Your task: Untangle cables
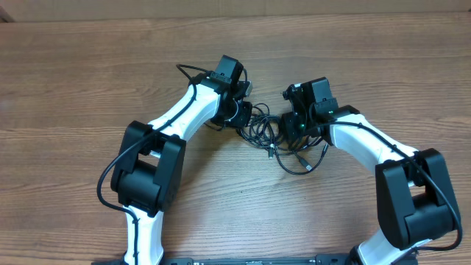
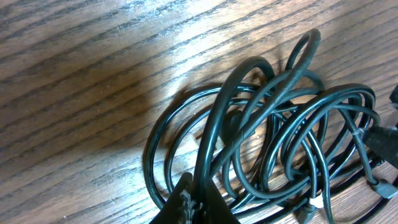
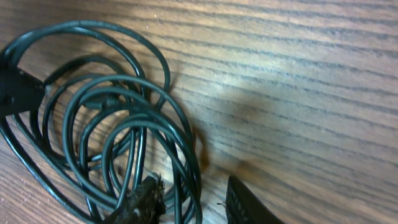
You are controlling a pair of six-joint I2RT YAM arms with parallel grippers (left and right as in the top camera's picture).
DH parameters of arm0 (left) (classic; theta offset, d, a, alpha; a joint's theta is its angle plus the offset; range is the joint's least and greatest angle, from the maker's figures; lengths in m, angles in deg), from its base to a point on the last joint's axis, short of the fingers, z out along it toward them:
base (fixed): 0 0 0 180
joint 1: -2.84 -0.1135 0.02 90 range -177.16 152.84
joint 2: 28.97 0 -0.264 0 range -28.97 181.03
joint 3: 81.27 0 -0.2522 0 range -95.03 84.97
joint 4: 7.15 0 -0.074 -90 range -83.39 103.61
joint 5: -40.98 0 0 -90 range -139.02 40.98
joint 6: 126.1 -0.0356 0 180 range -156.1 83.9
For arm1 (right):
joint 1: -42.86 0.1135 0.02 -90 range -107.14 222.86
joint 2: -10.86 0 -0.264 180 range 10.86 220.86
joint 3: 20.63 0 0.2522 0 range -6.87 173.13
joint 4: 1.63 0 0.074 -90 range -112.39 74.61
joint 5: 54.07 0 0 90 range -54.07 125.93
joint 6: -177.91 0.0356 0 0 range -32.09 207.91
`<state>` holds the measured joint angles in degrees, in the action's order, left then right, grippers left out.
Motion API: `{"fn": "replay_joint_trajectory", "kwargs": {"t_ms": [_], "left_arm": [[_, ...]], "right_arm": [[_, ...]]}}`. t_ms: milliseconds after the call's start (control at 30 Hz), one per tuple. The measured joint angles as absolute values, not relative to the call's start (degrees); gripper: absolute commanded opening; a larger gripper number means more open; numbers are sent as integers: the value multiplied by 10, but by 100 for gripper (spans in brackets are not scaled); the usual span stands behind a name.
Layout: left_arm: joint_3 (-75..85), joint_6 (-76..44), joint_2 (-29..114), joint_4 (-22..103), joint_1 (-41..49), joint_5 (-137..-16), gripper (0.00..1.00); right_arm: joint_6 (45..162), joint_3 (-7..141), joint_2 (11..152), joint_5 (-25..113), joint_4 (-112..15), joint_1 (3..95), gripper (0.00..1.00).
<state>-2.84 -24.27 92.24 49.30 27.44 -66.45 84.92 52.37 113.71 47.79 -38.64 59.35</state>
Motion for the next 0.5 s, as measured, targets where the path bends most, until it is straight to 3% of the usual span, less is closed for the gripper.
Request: {"fn": "replay_joint_trajectory", "kwargs": {"t_ms": [233,500], "left_arm": [[-28,-243,922,493,274,-665,4],[-28,-243,922,495,274,-665,4]], "right_arm": [[849,537,1137,475,-428,596,29],[850,526,1137,475,-407,599,17]]}}
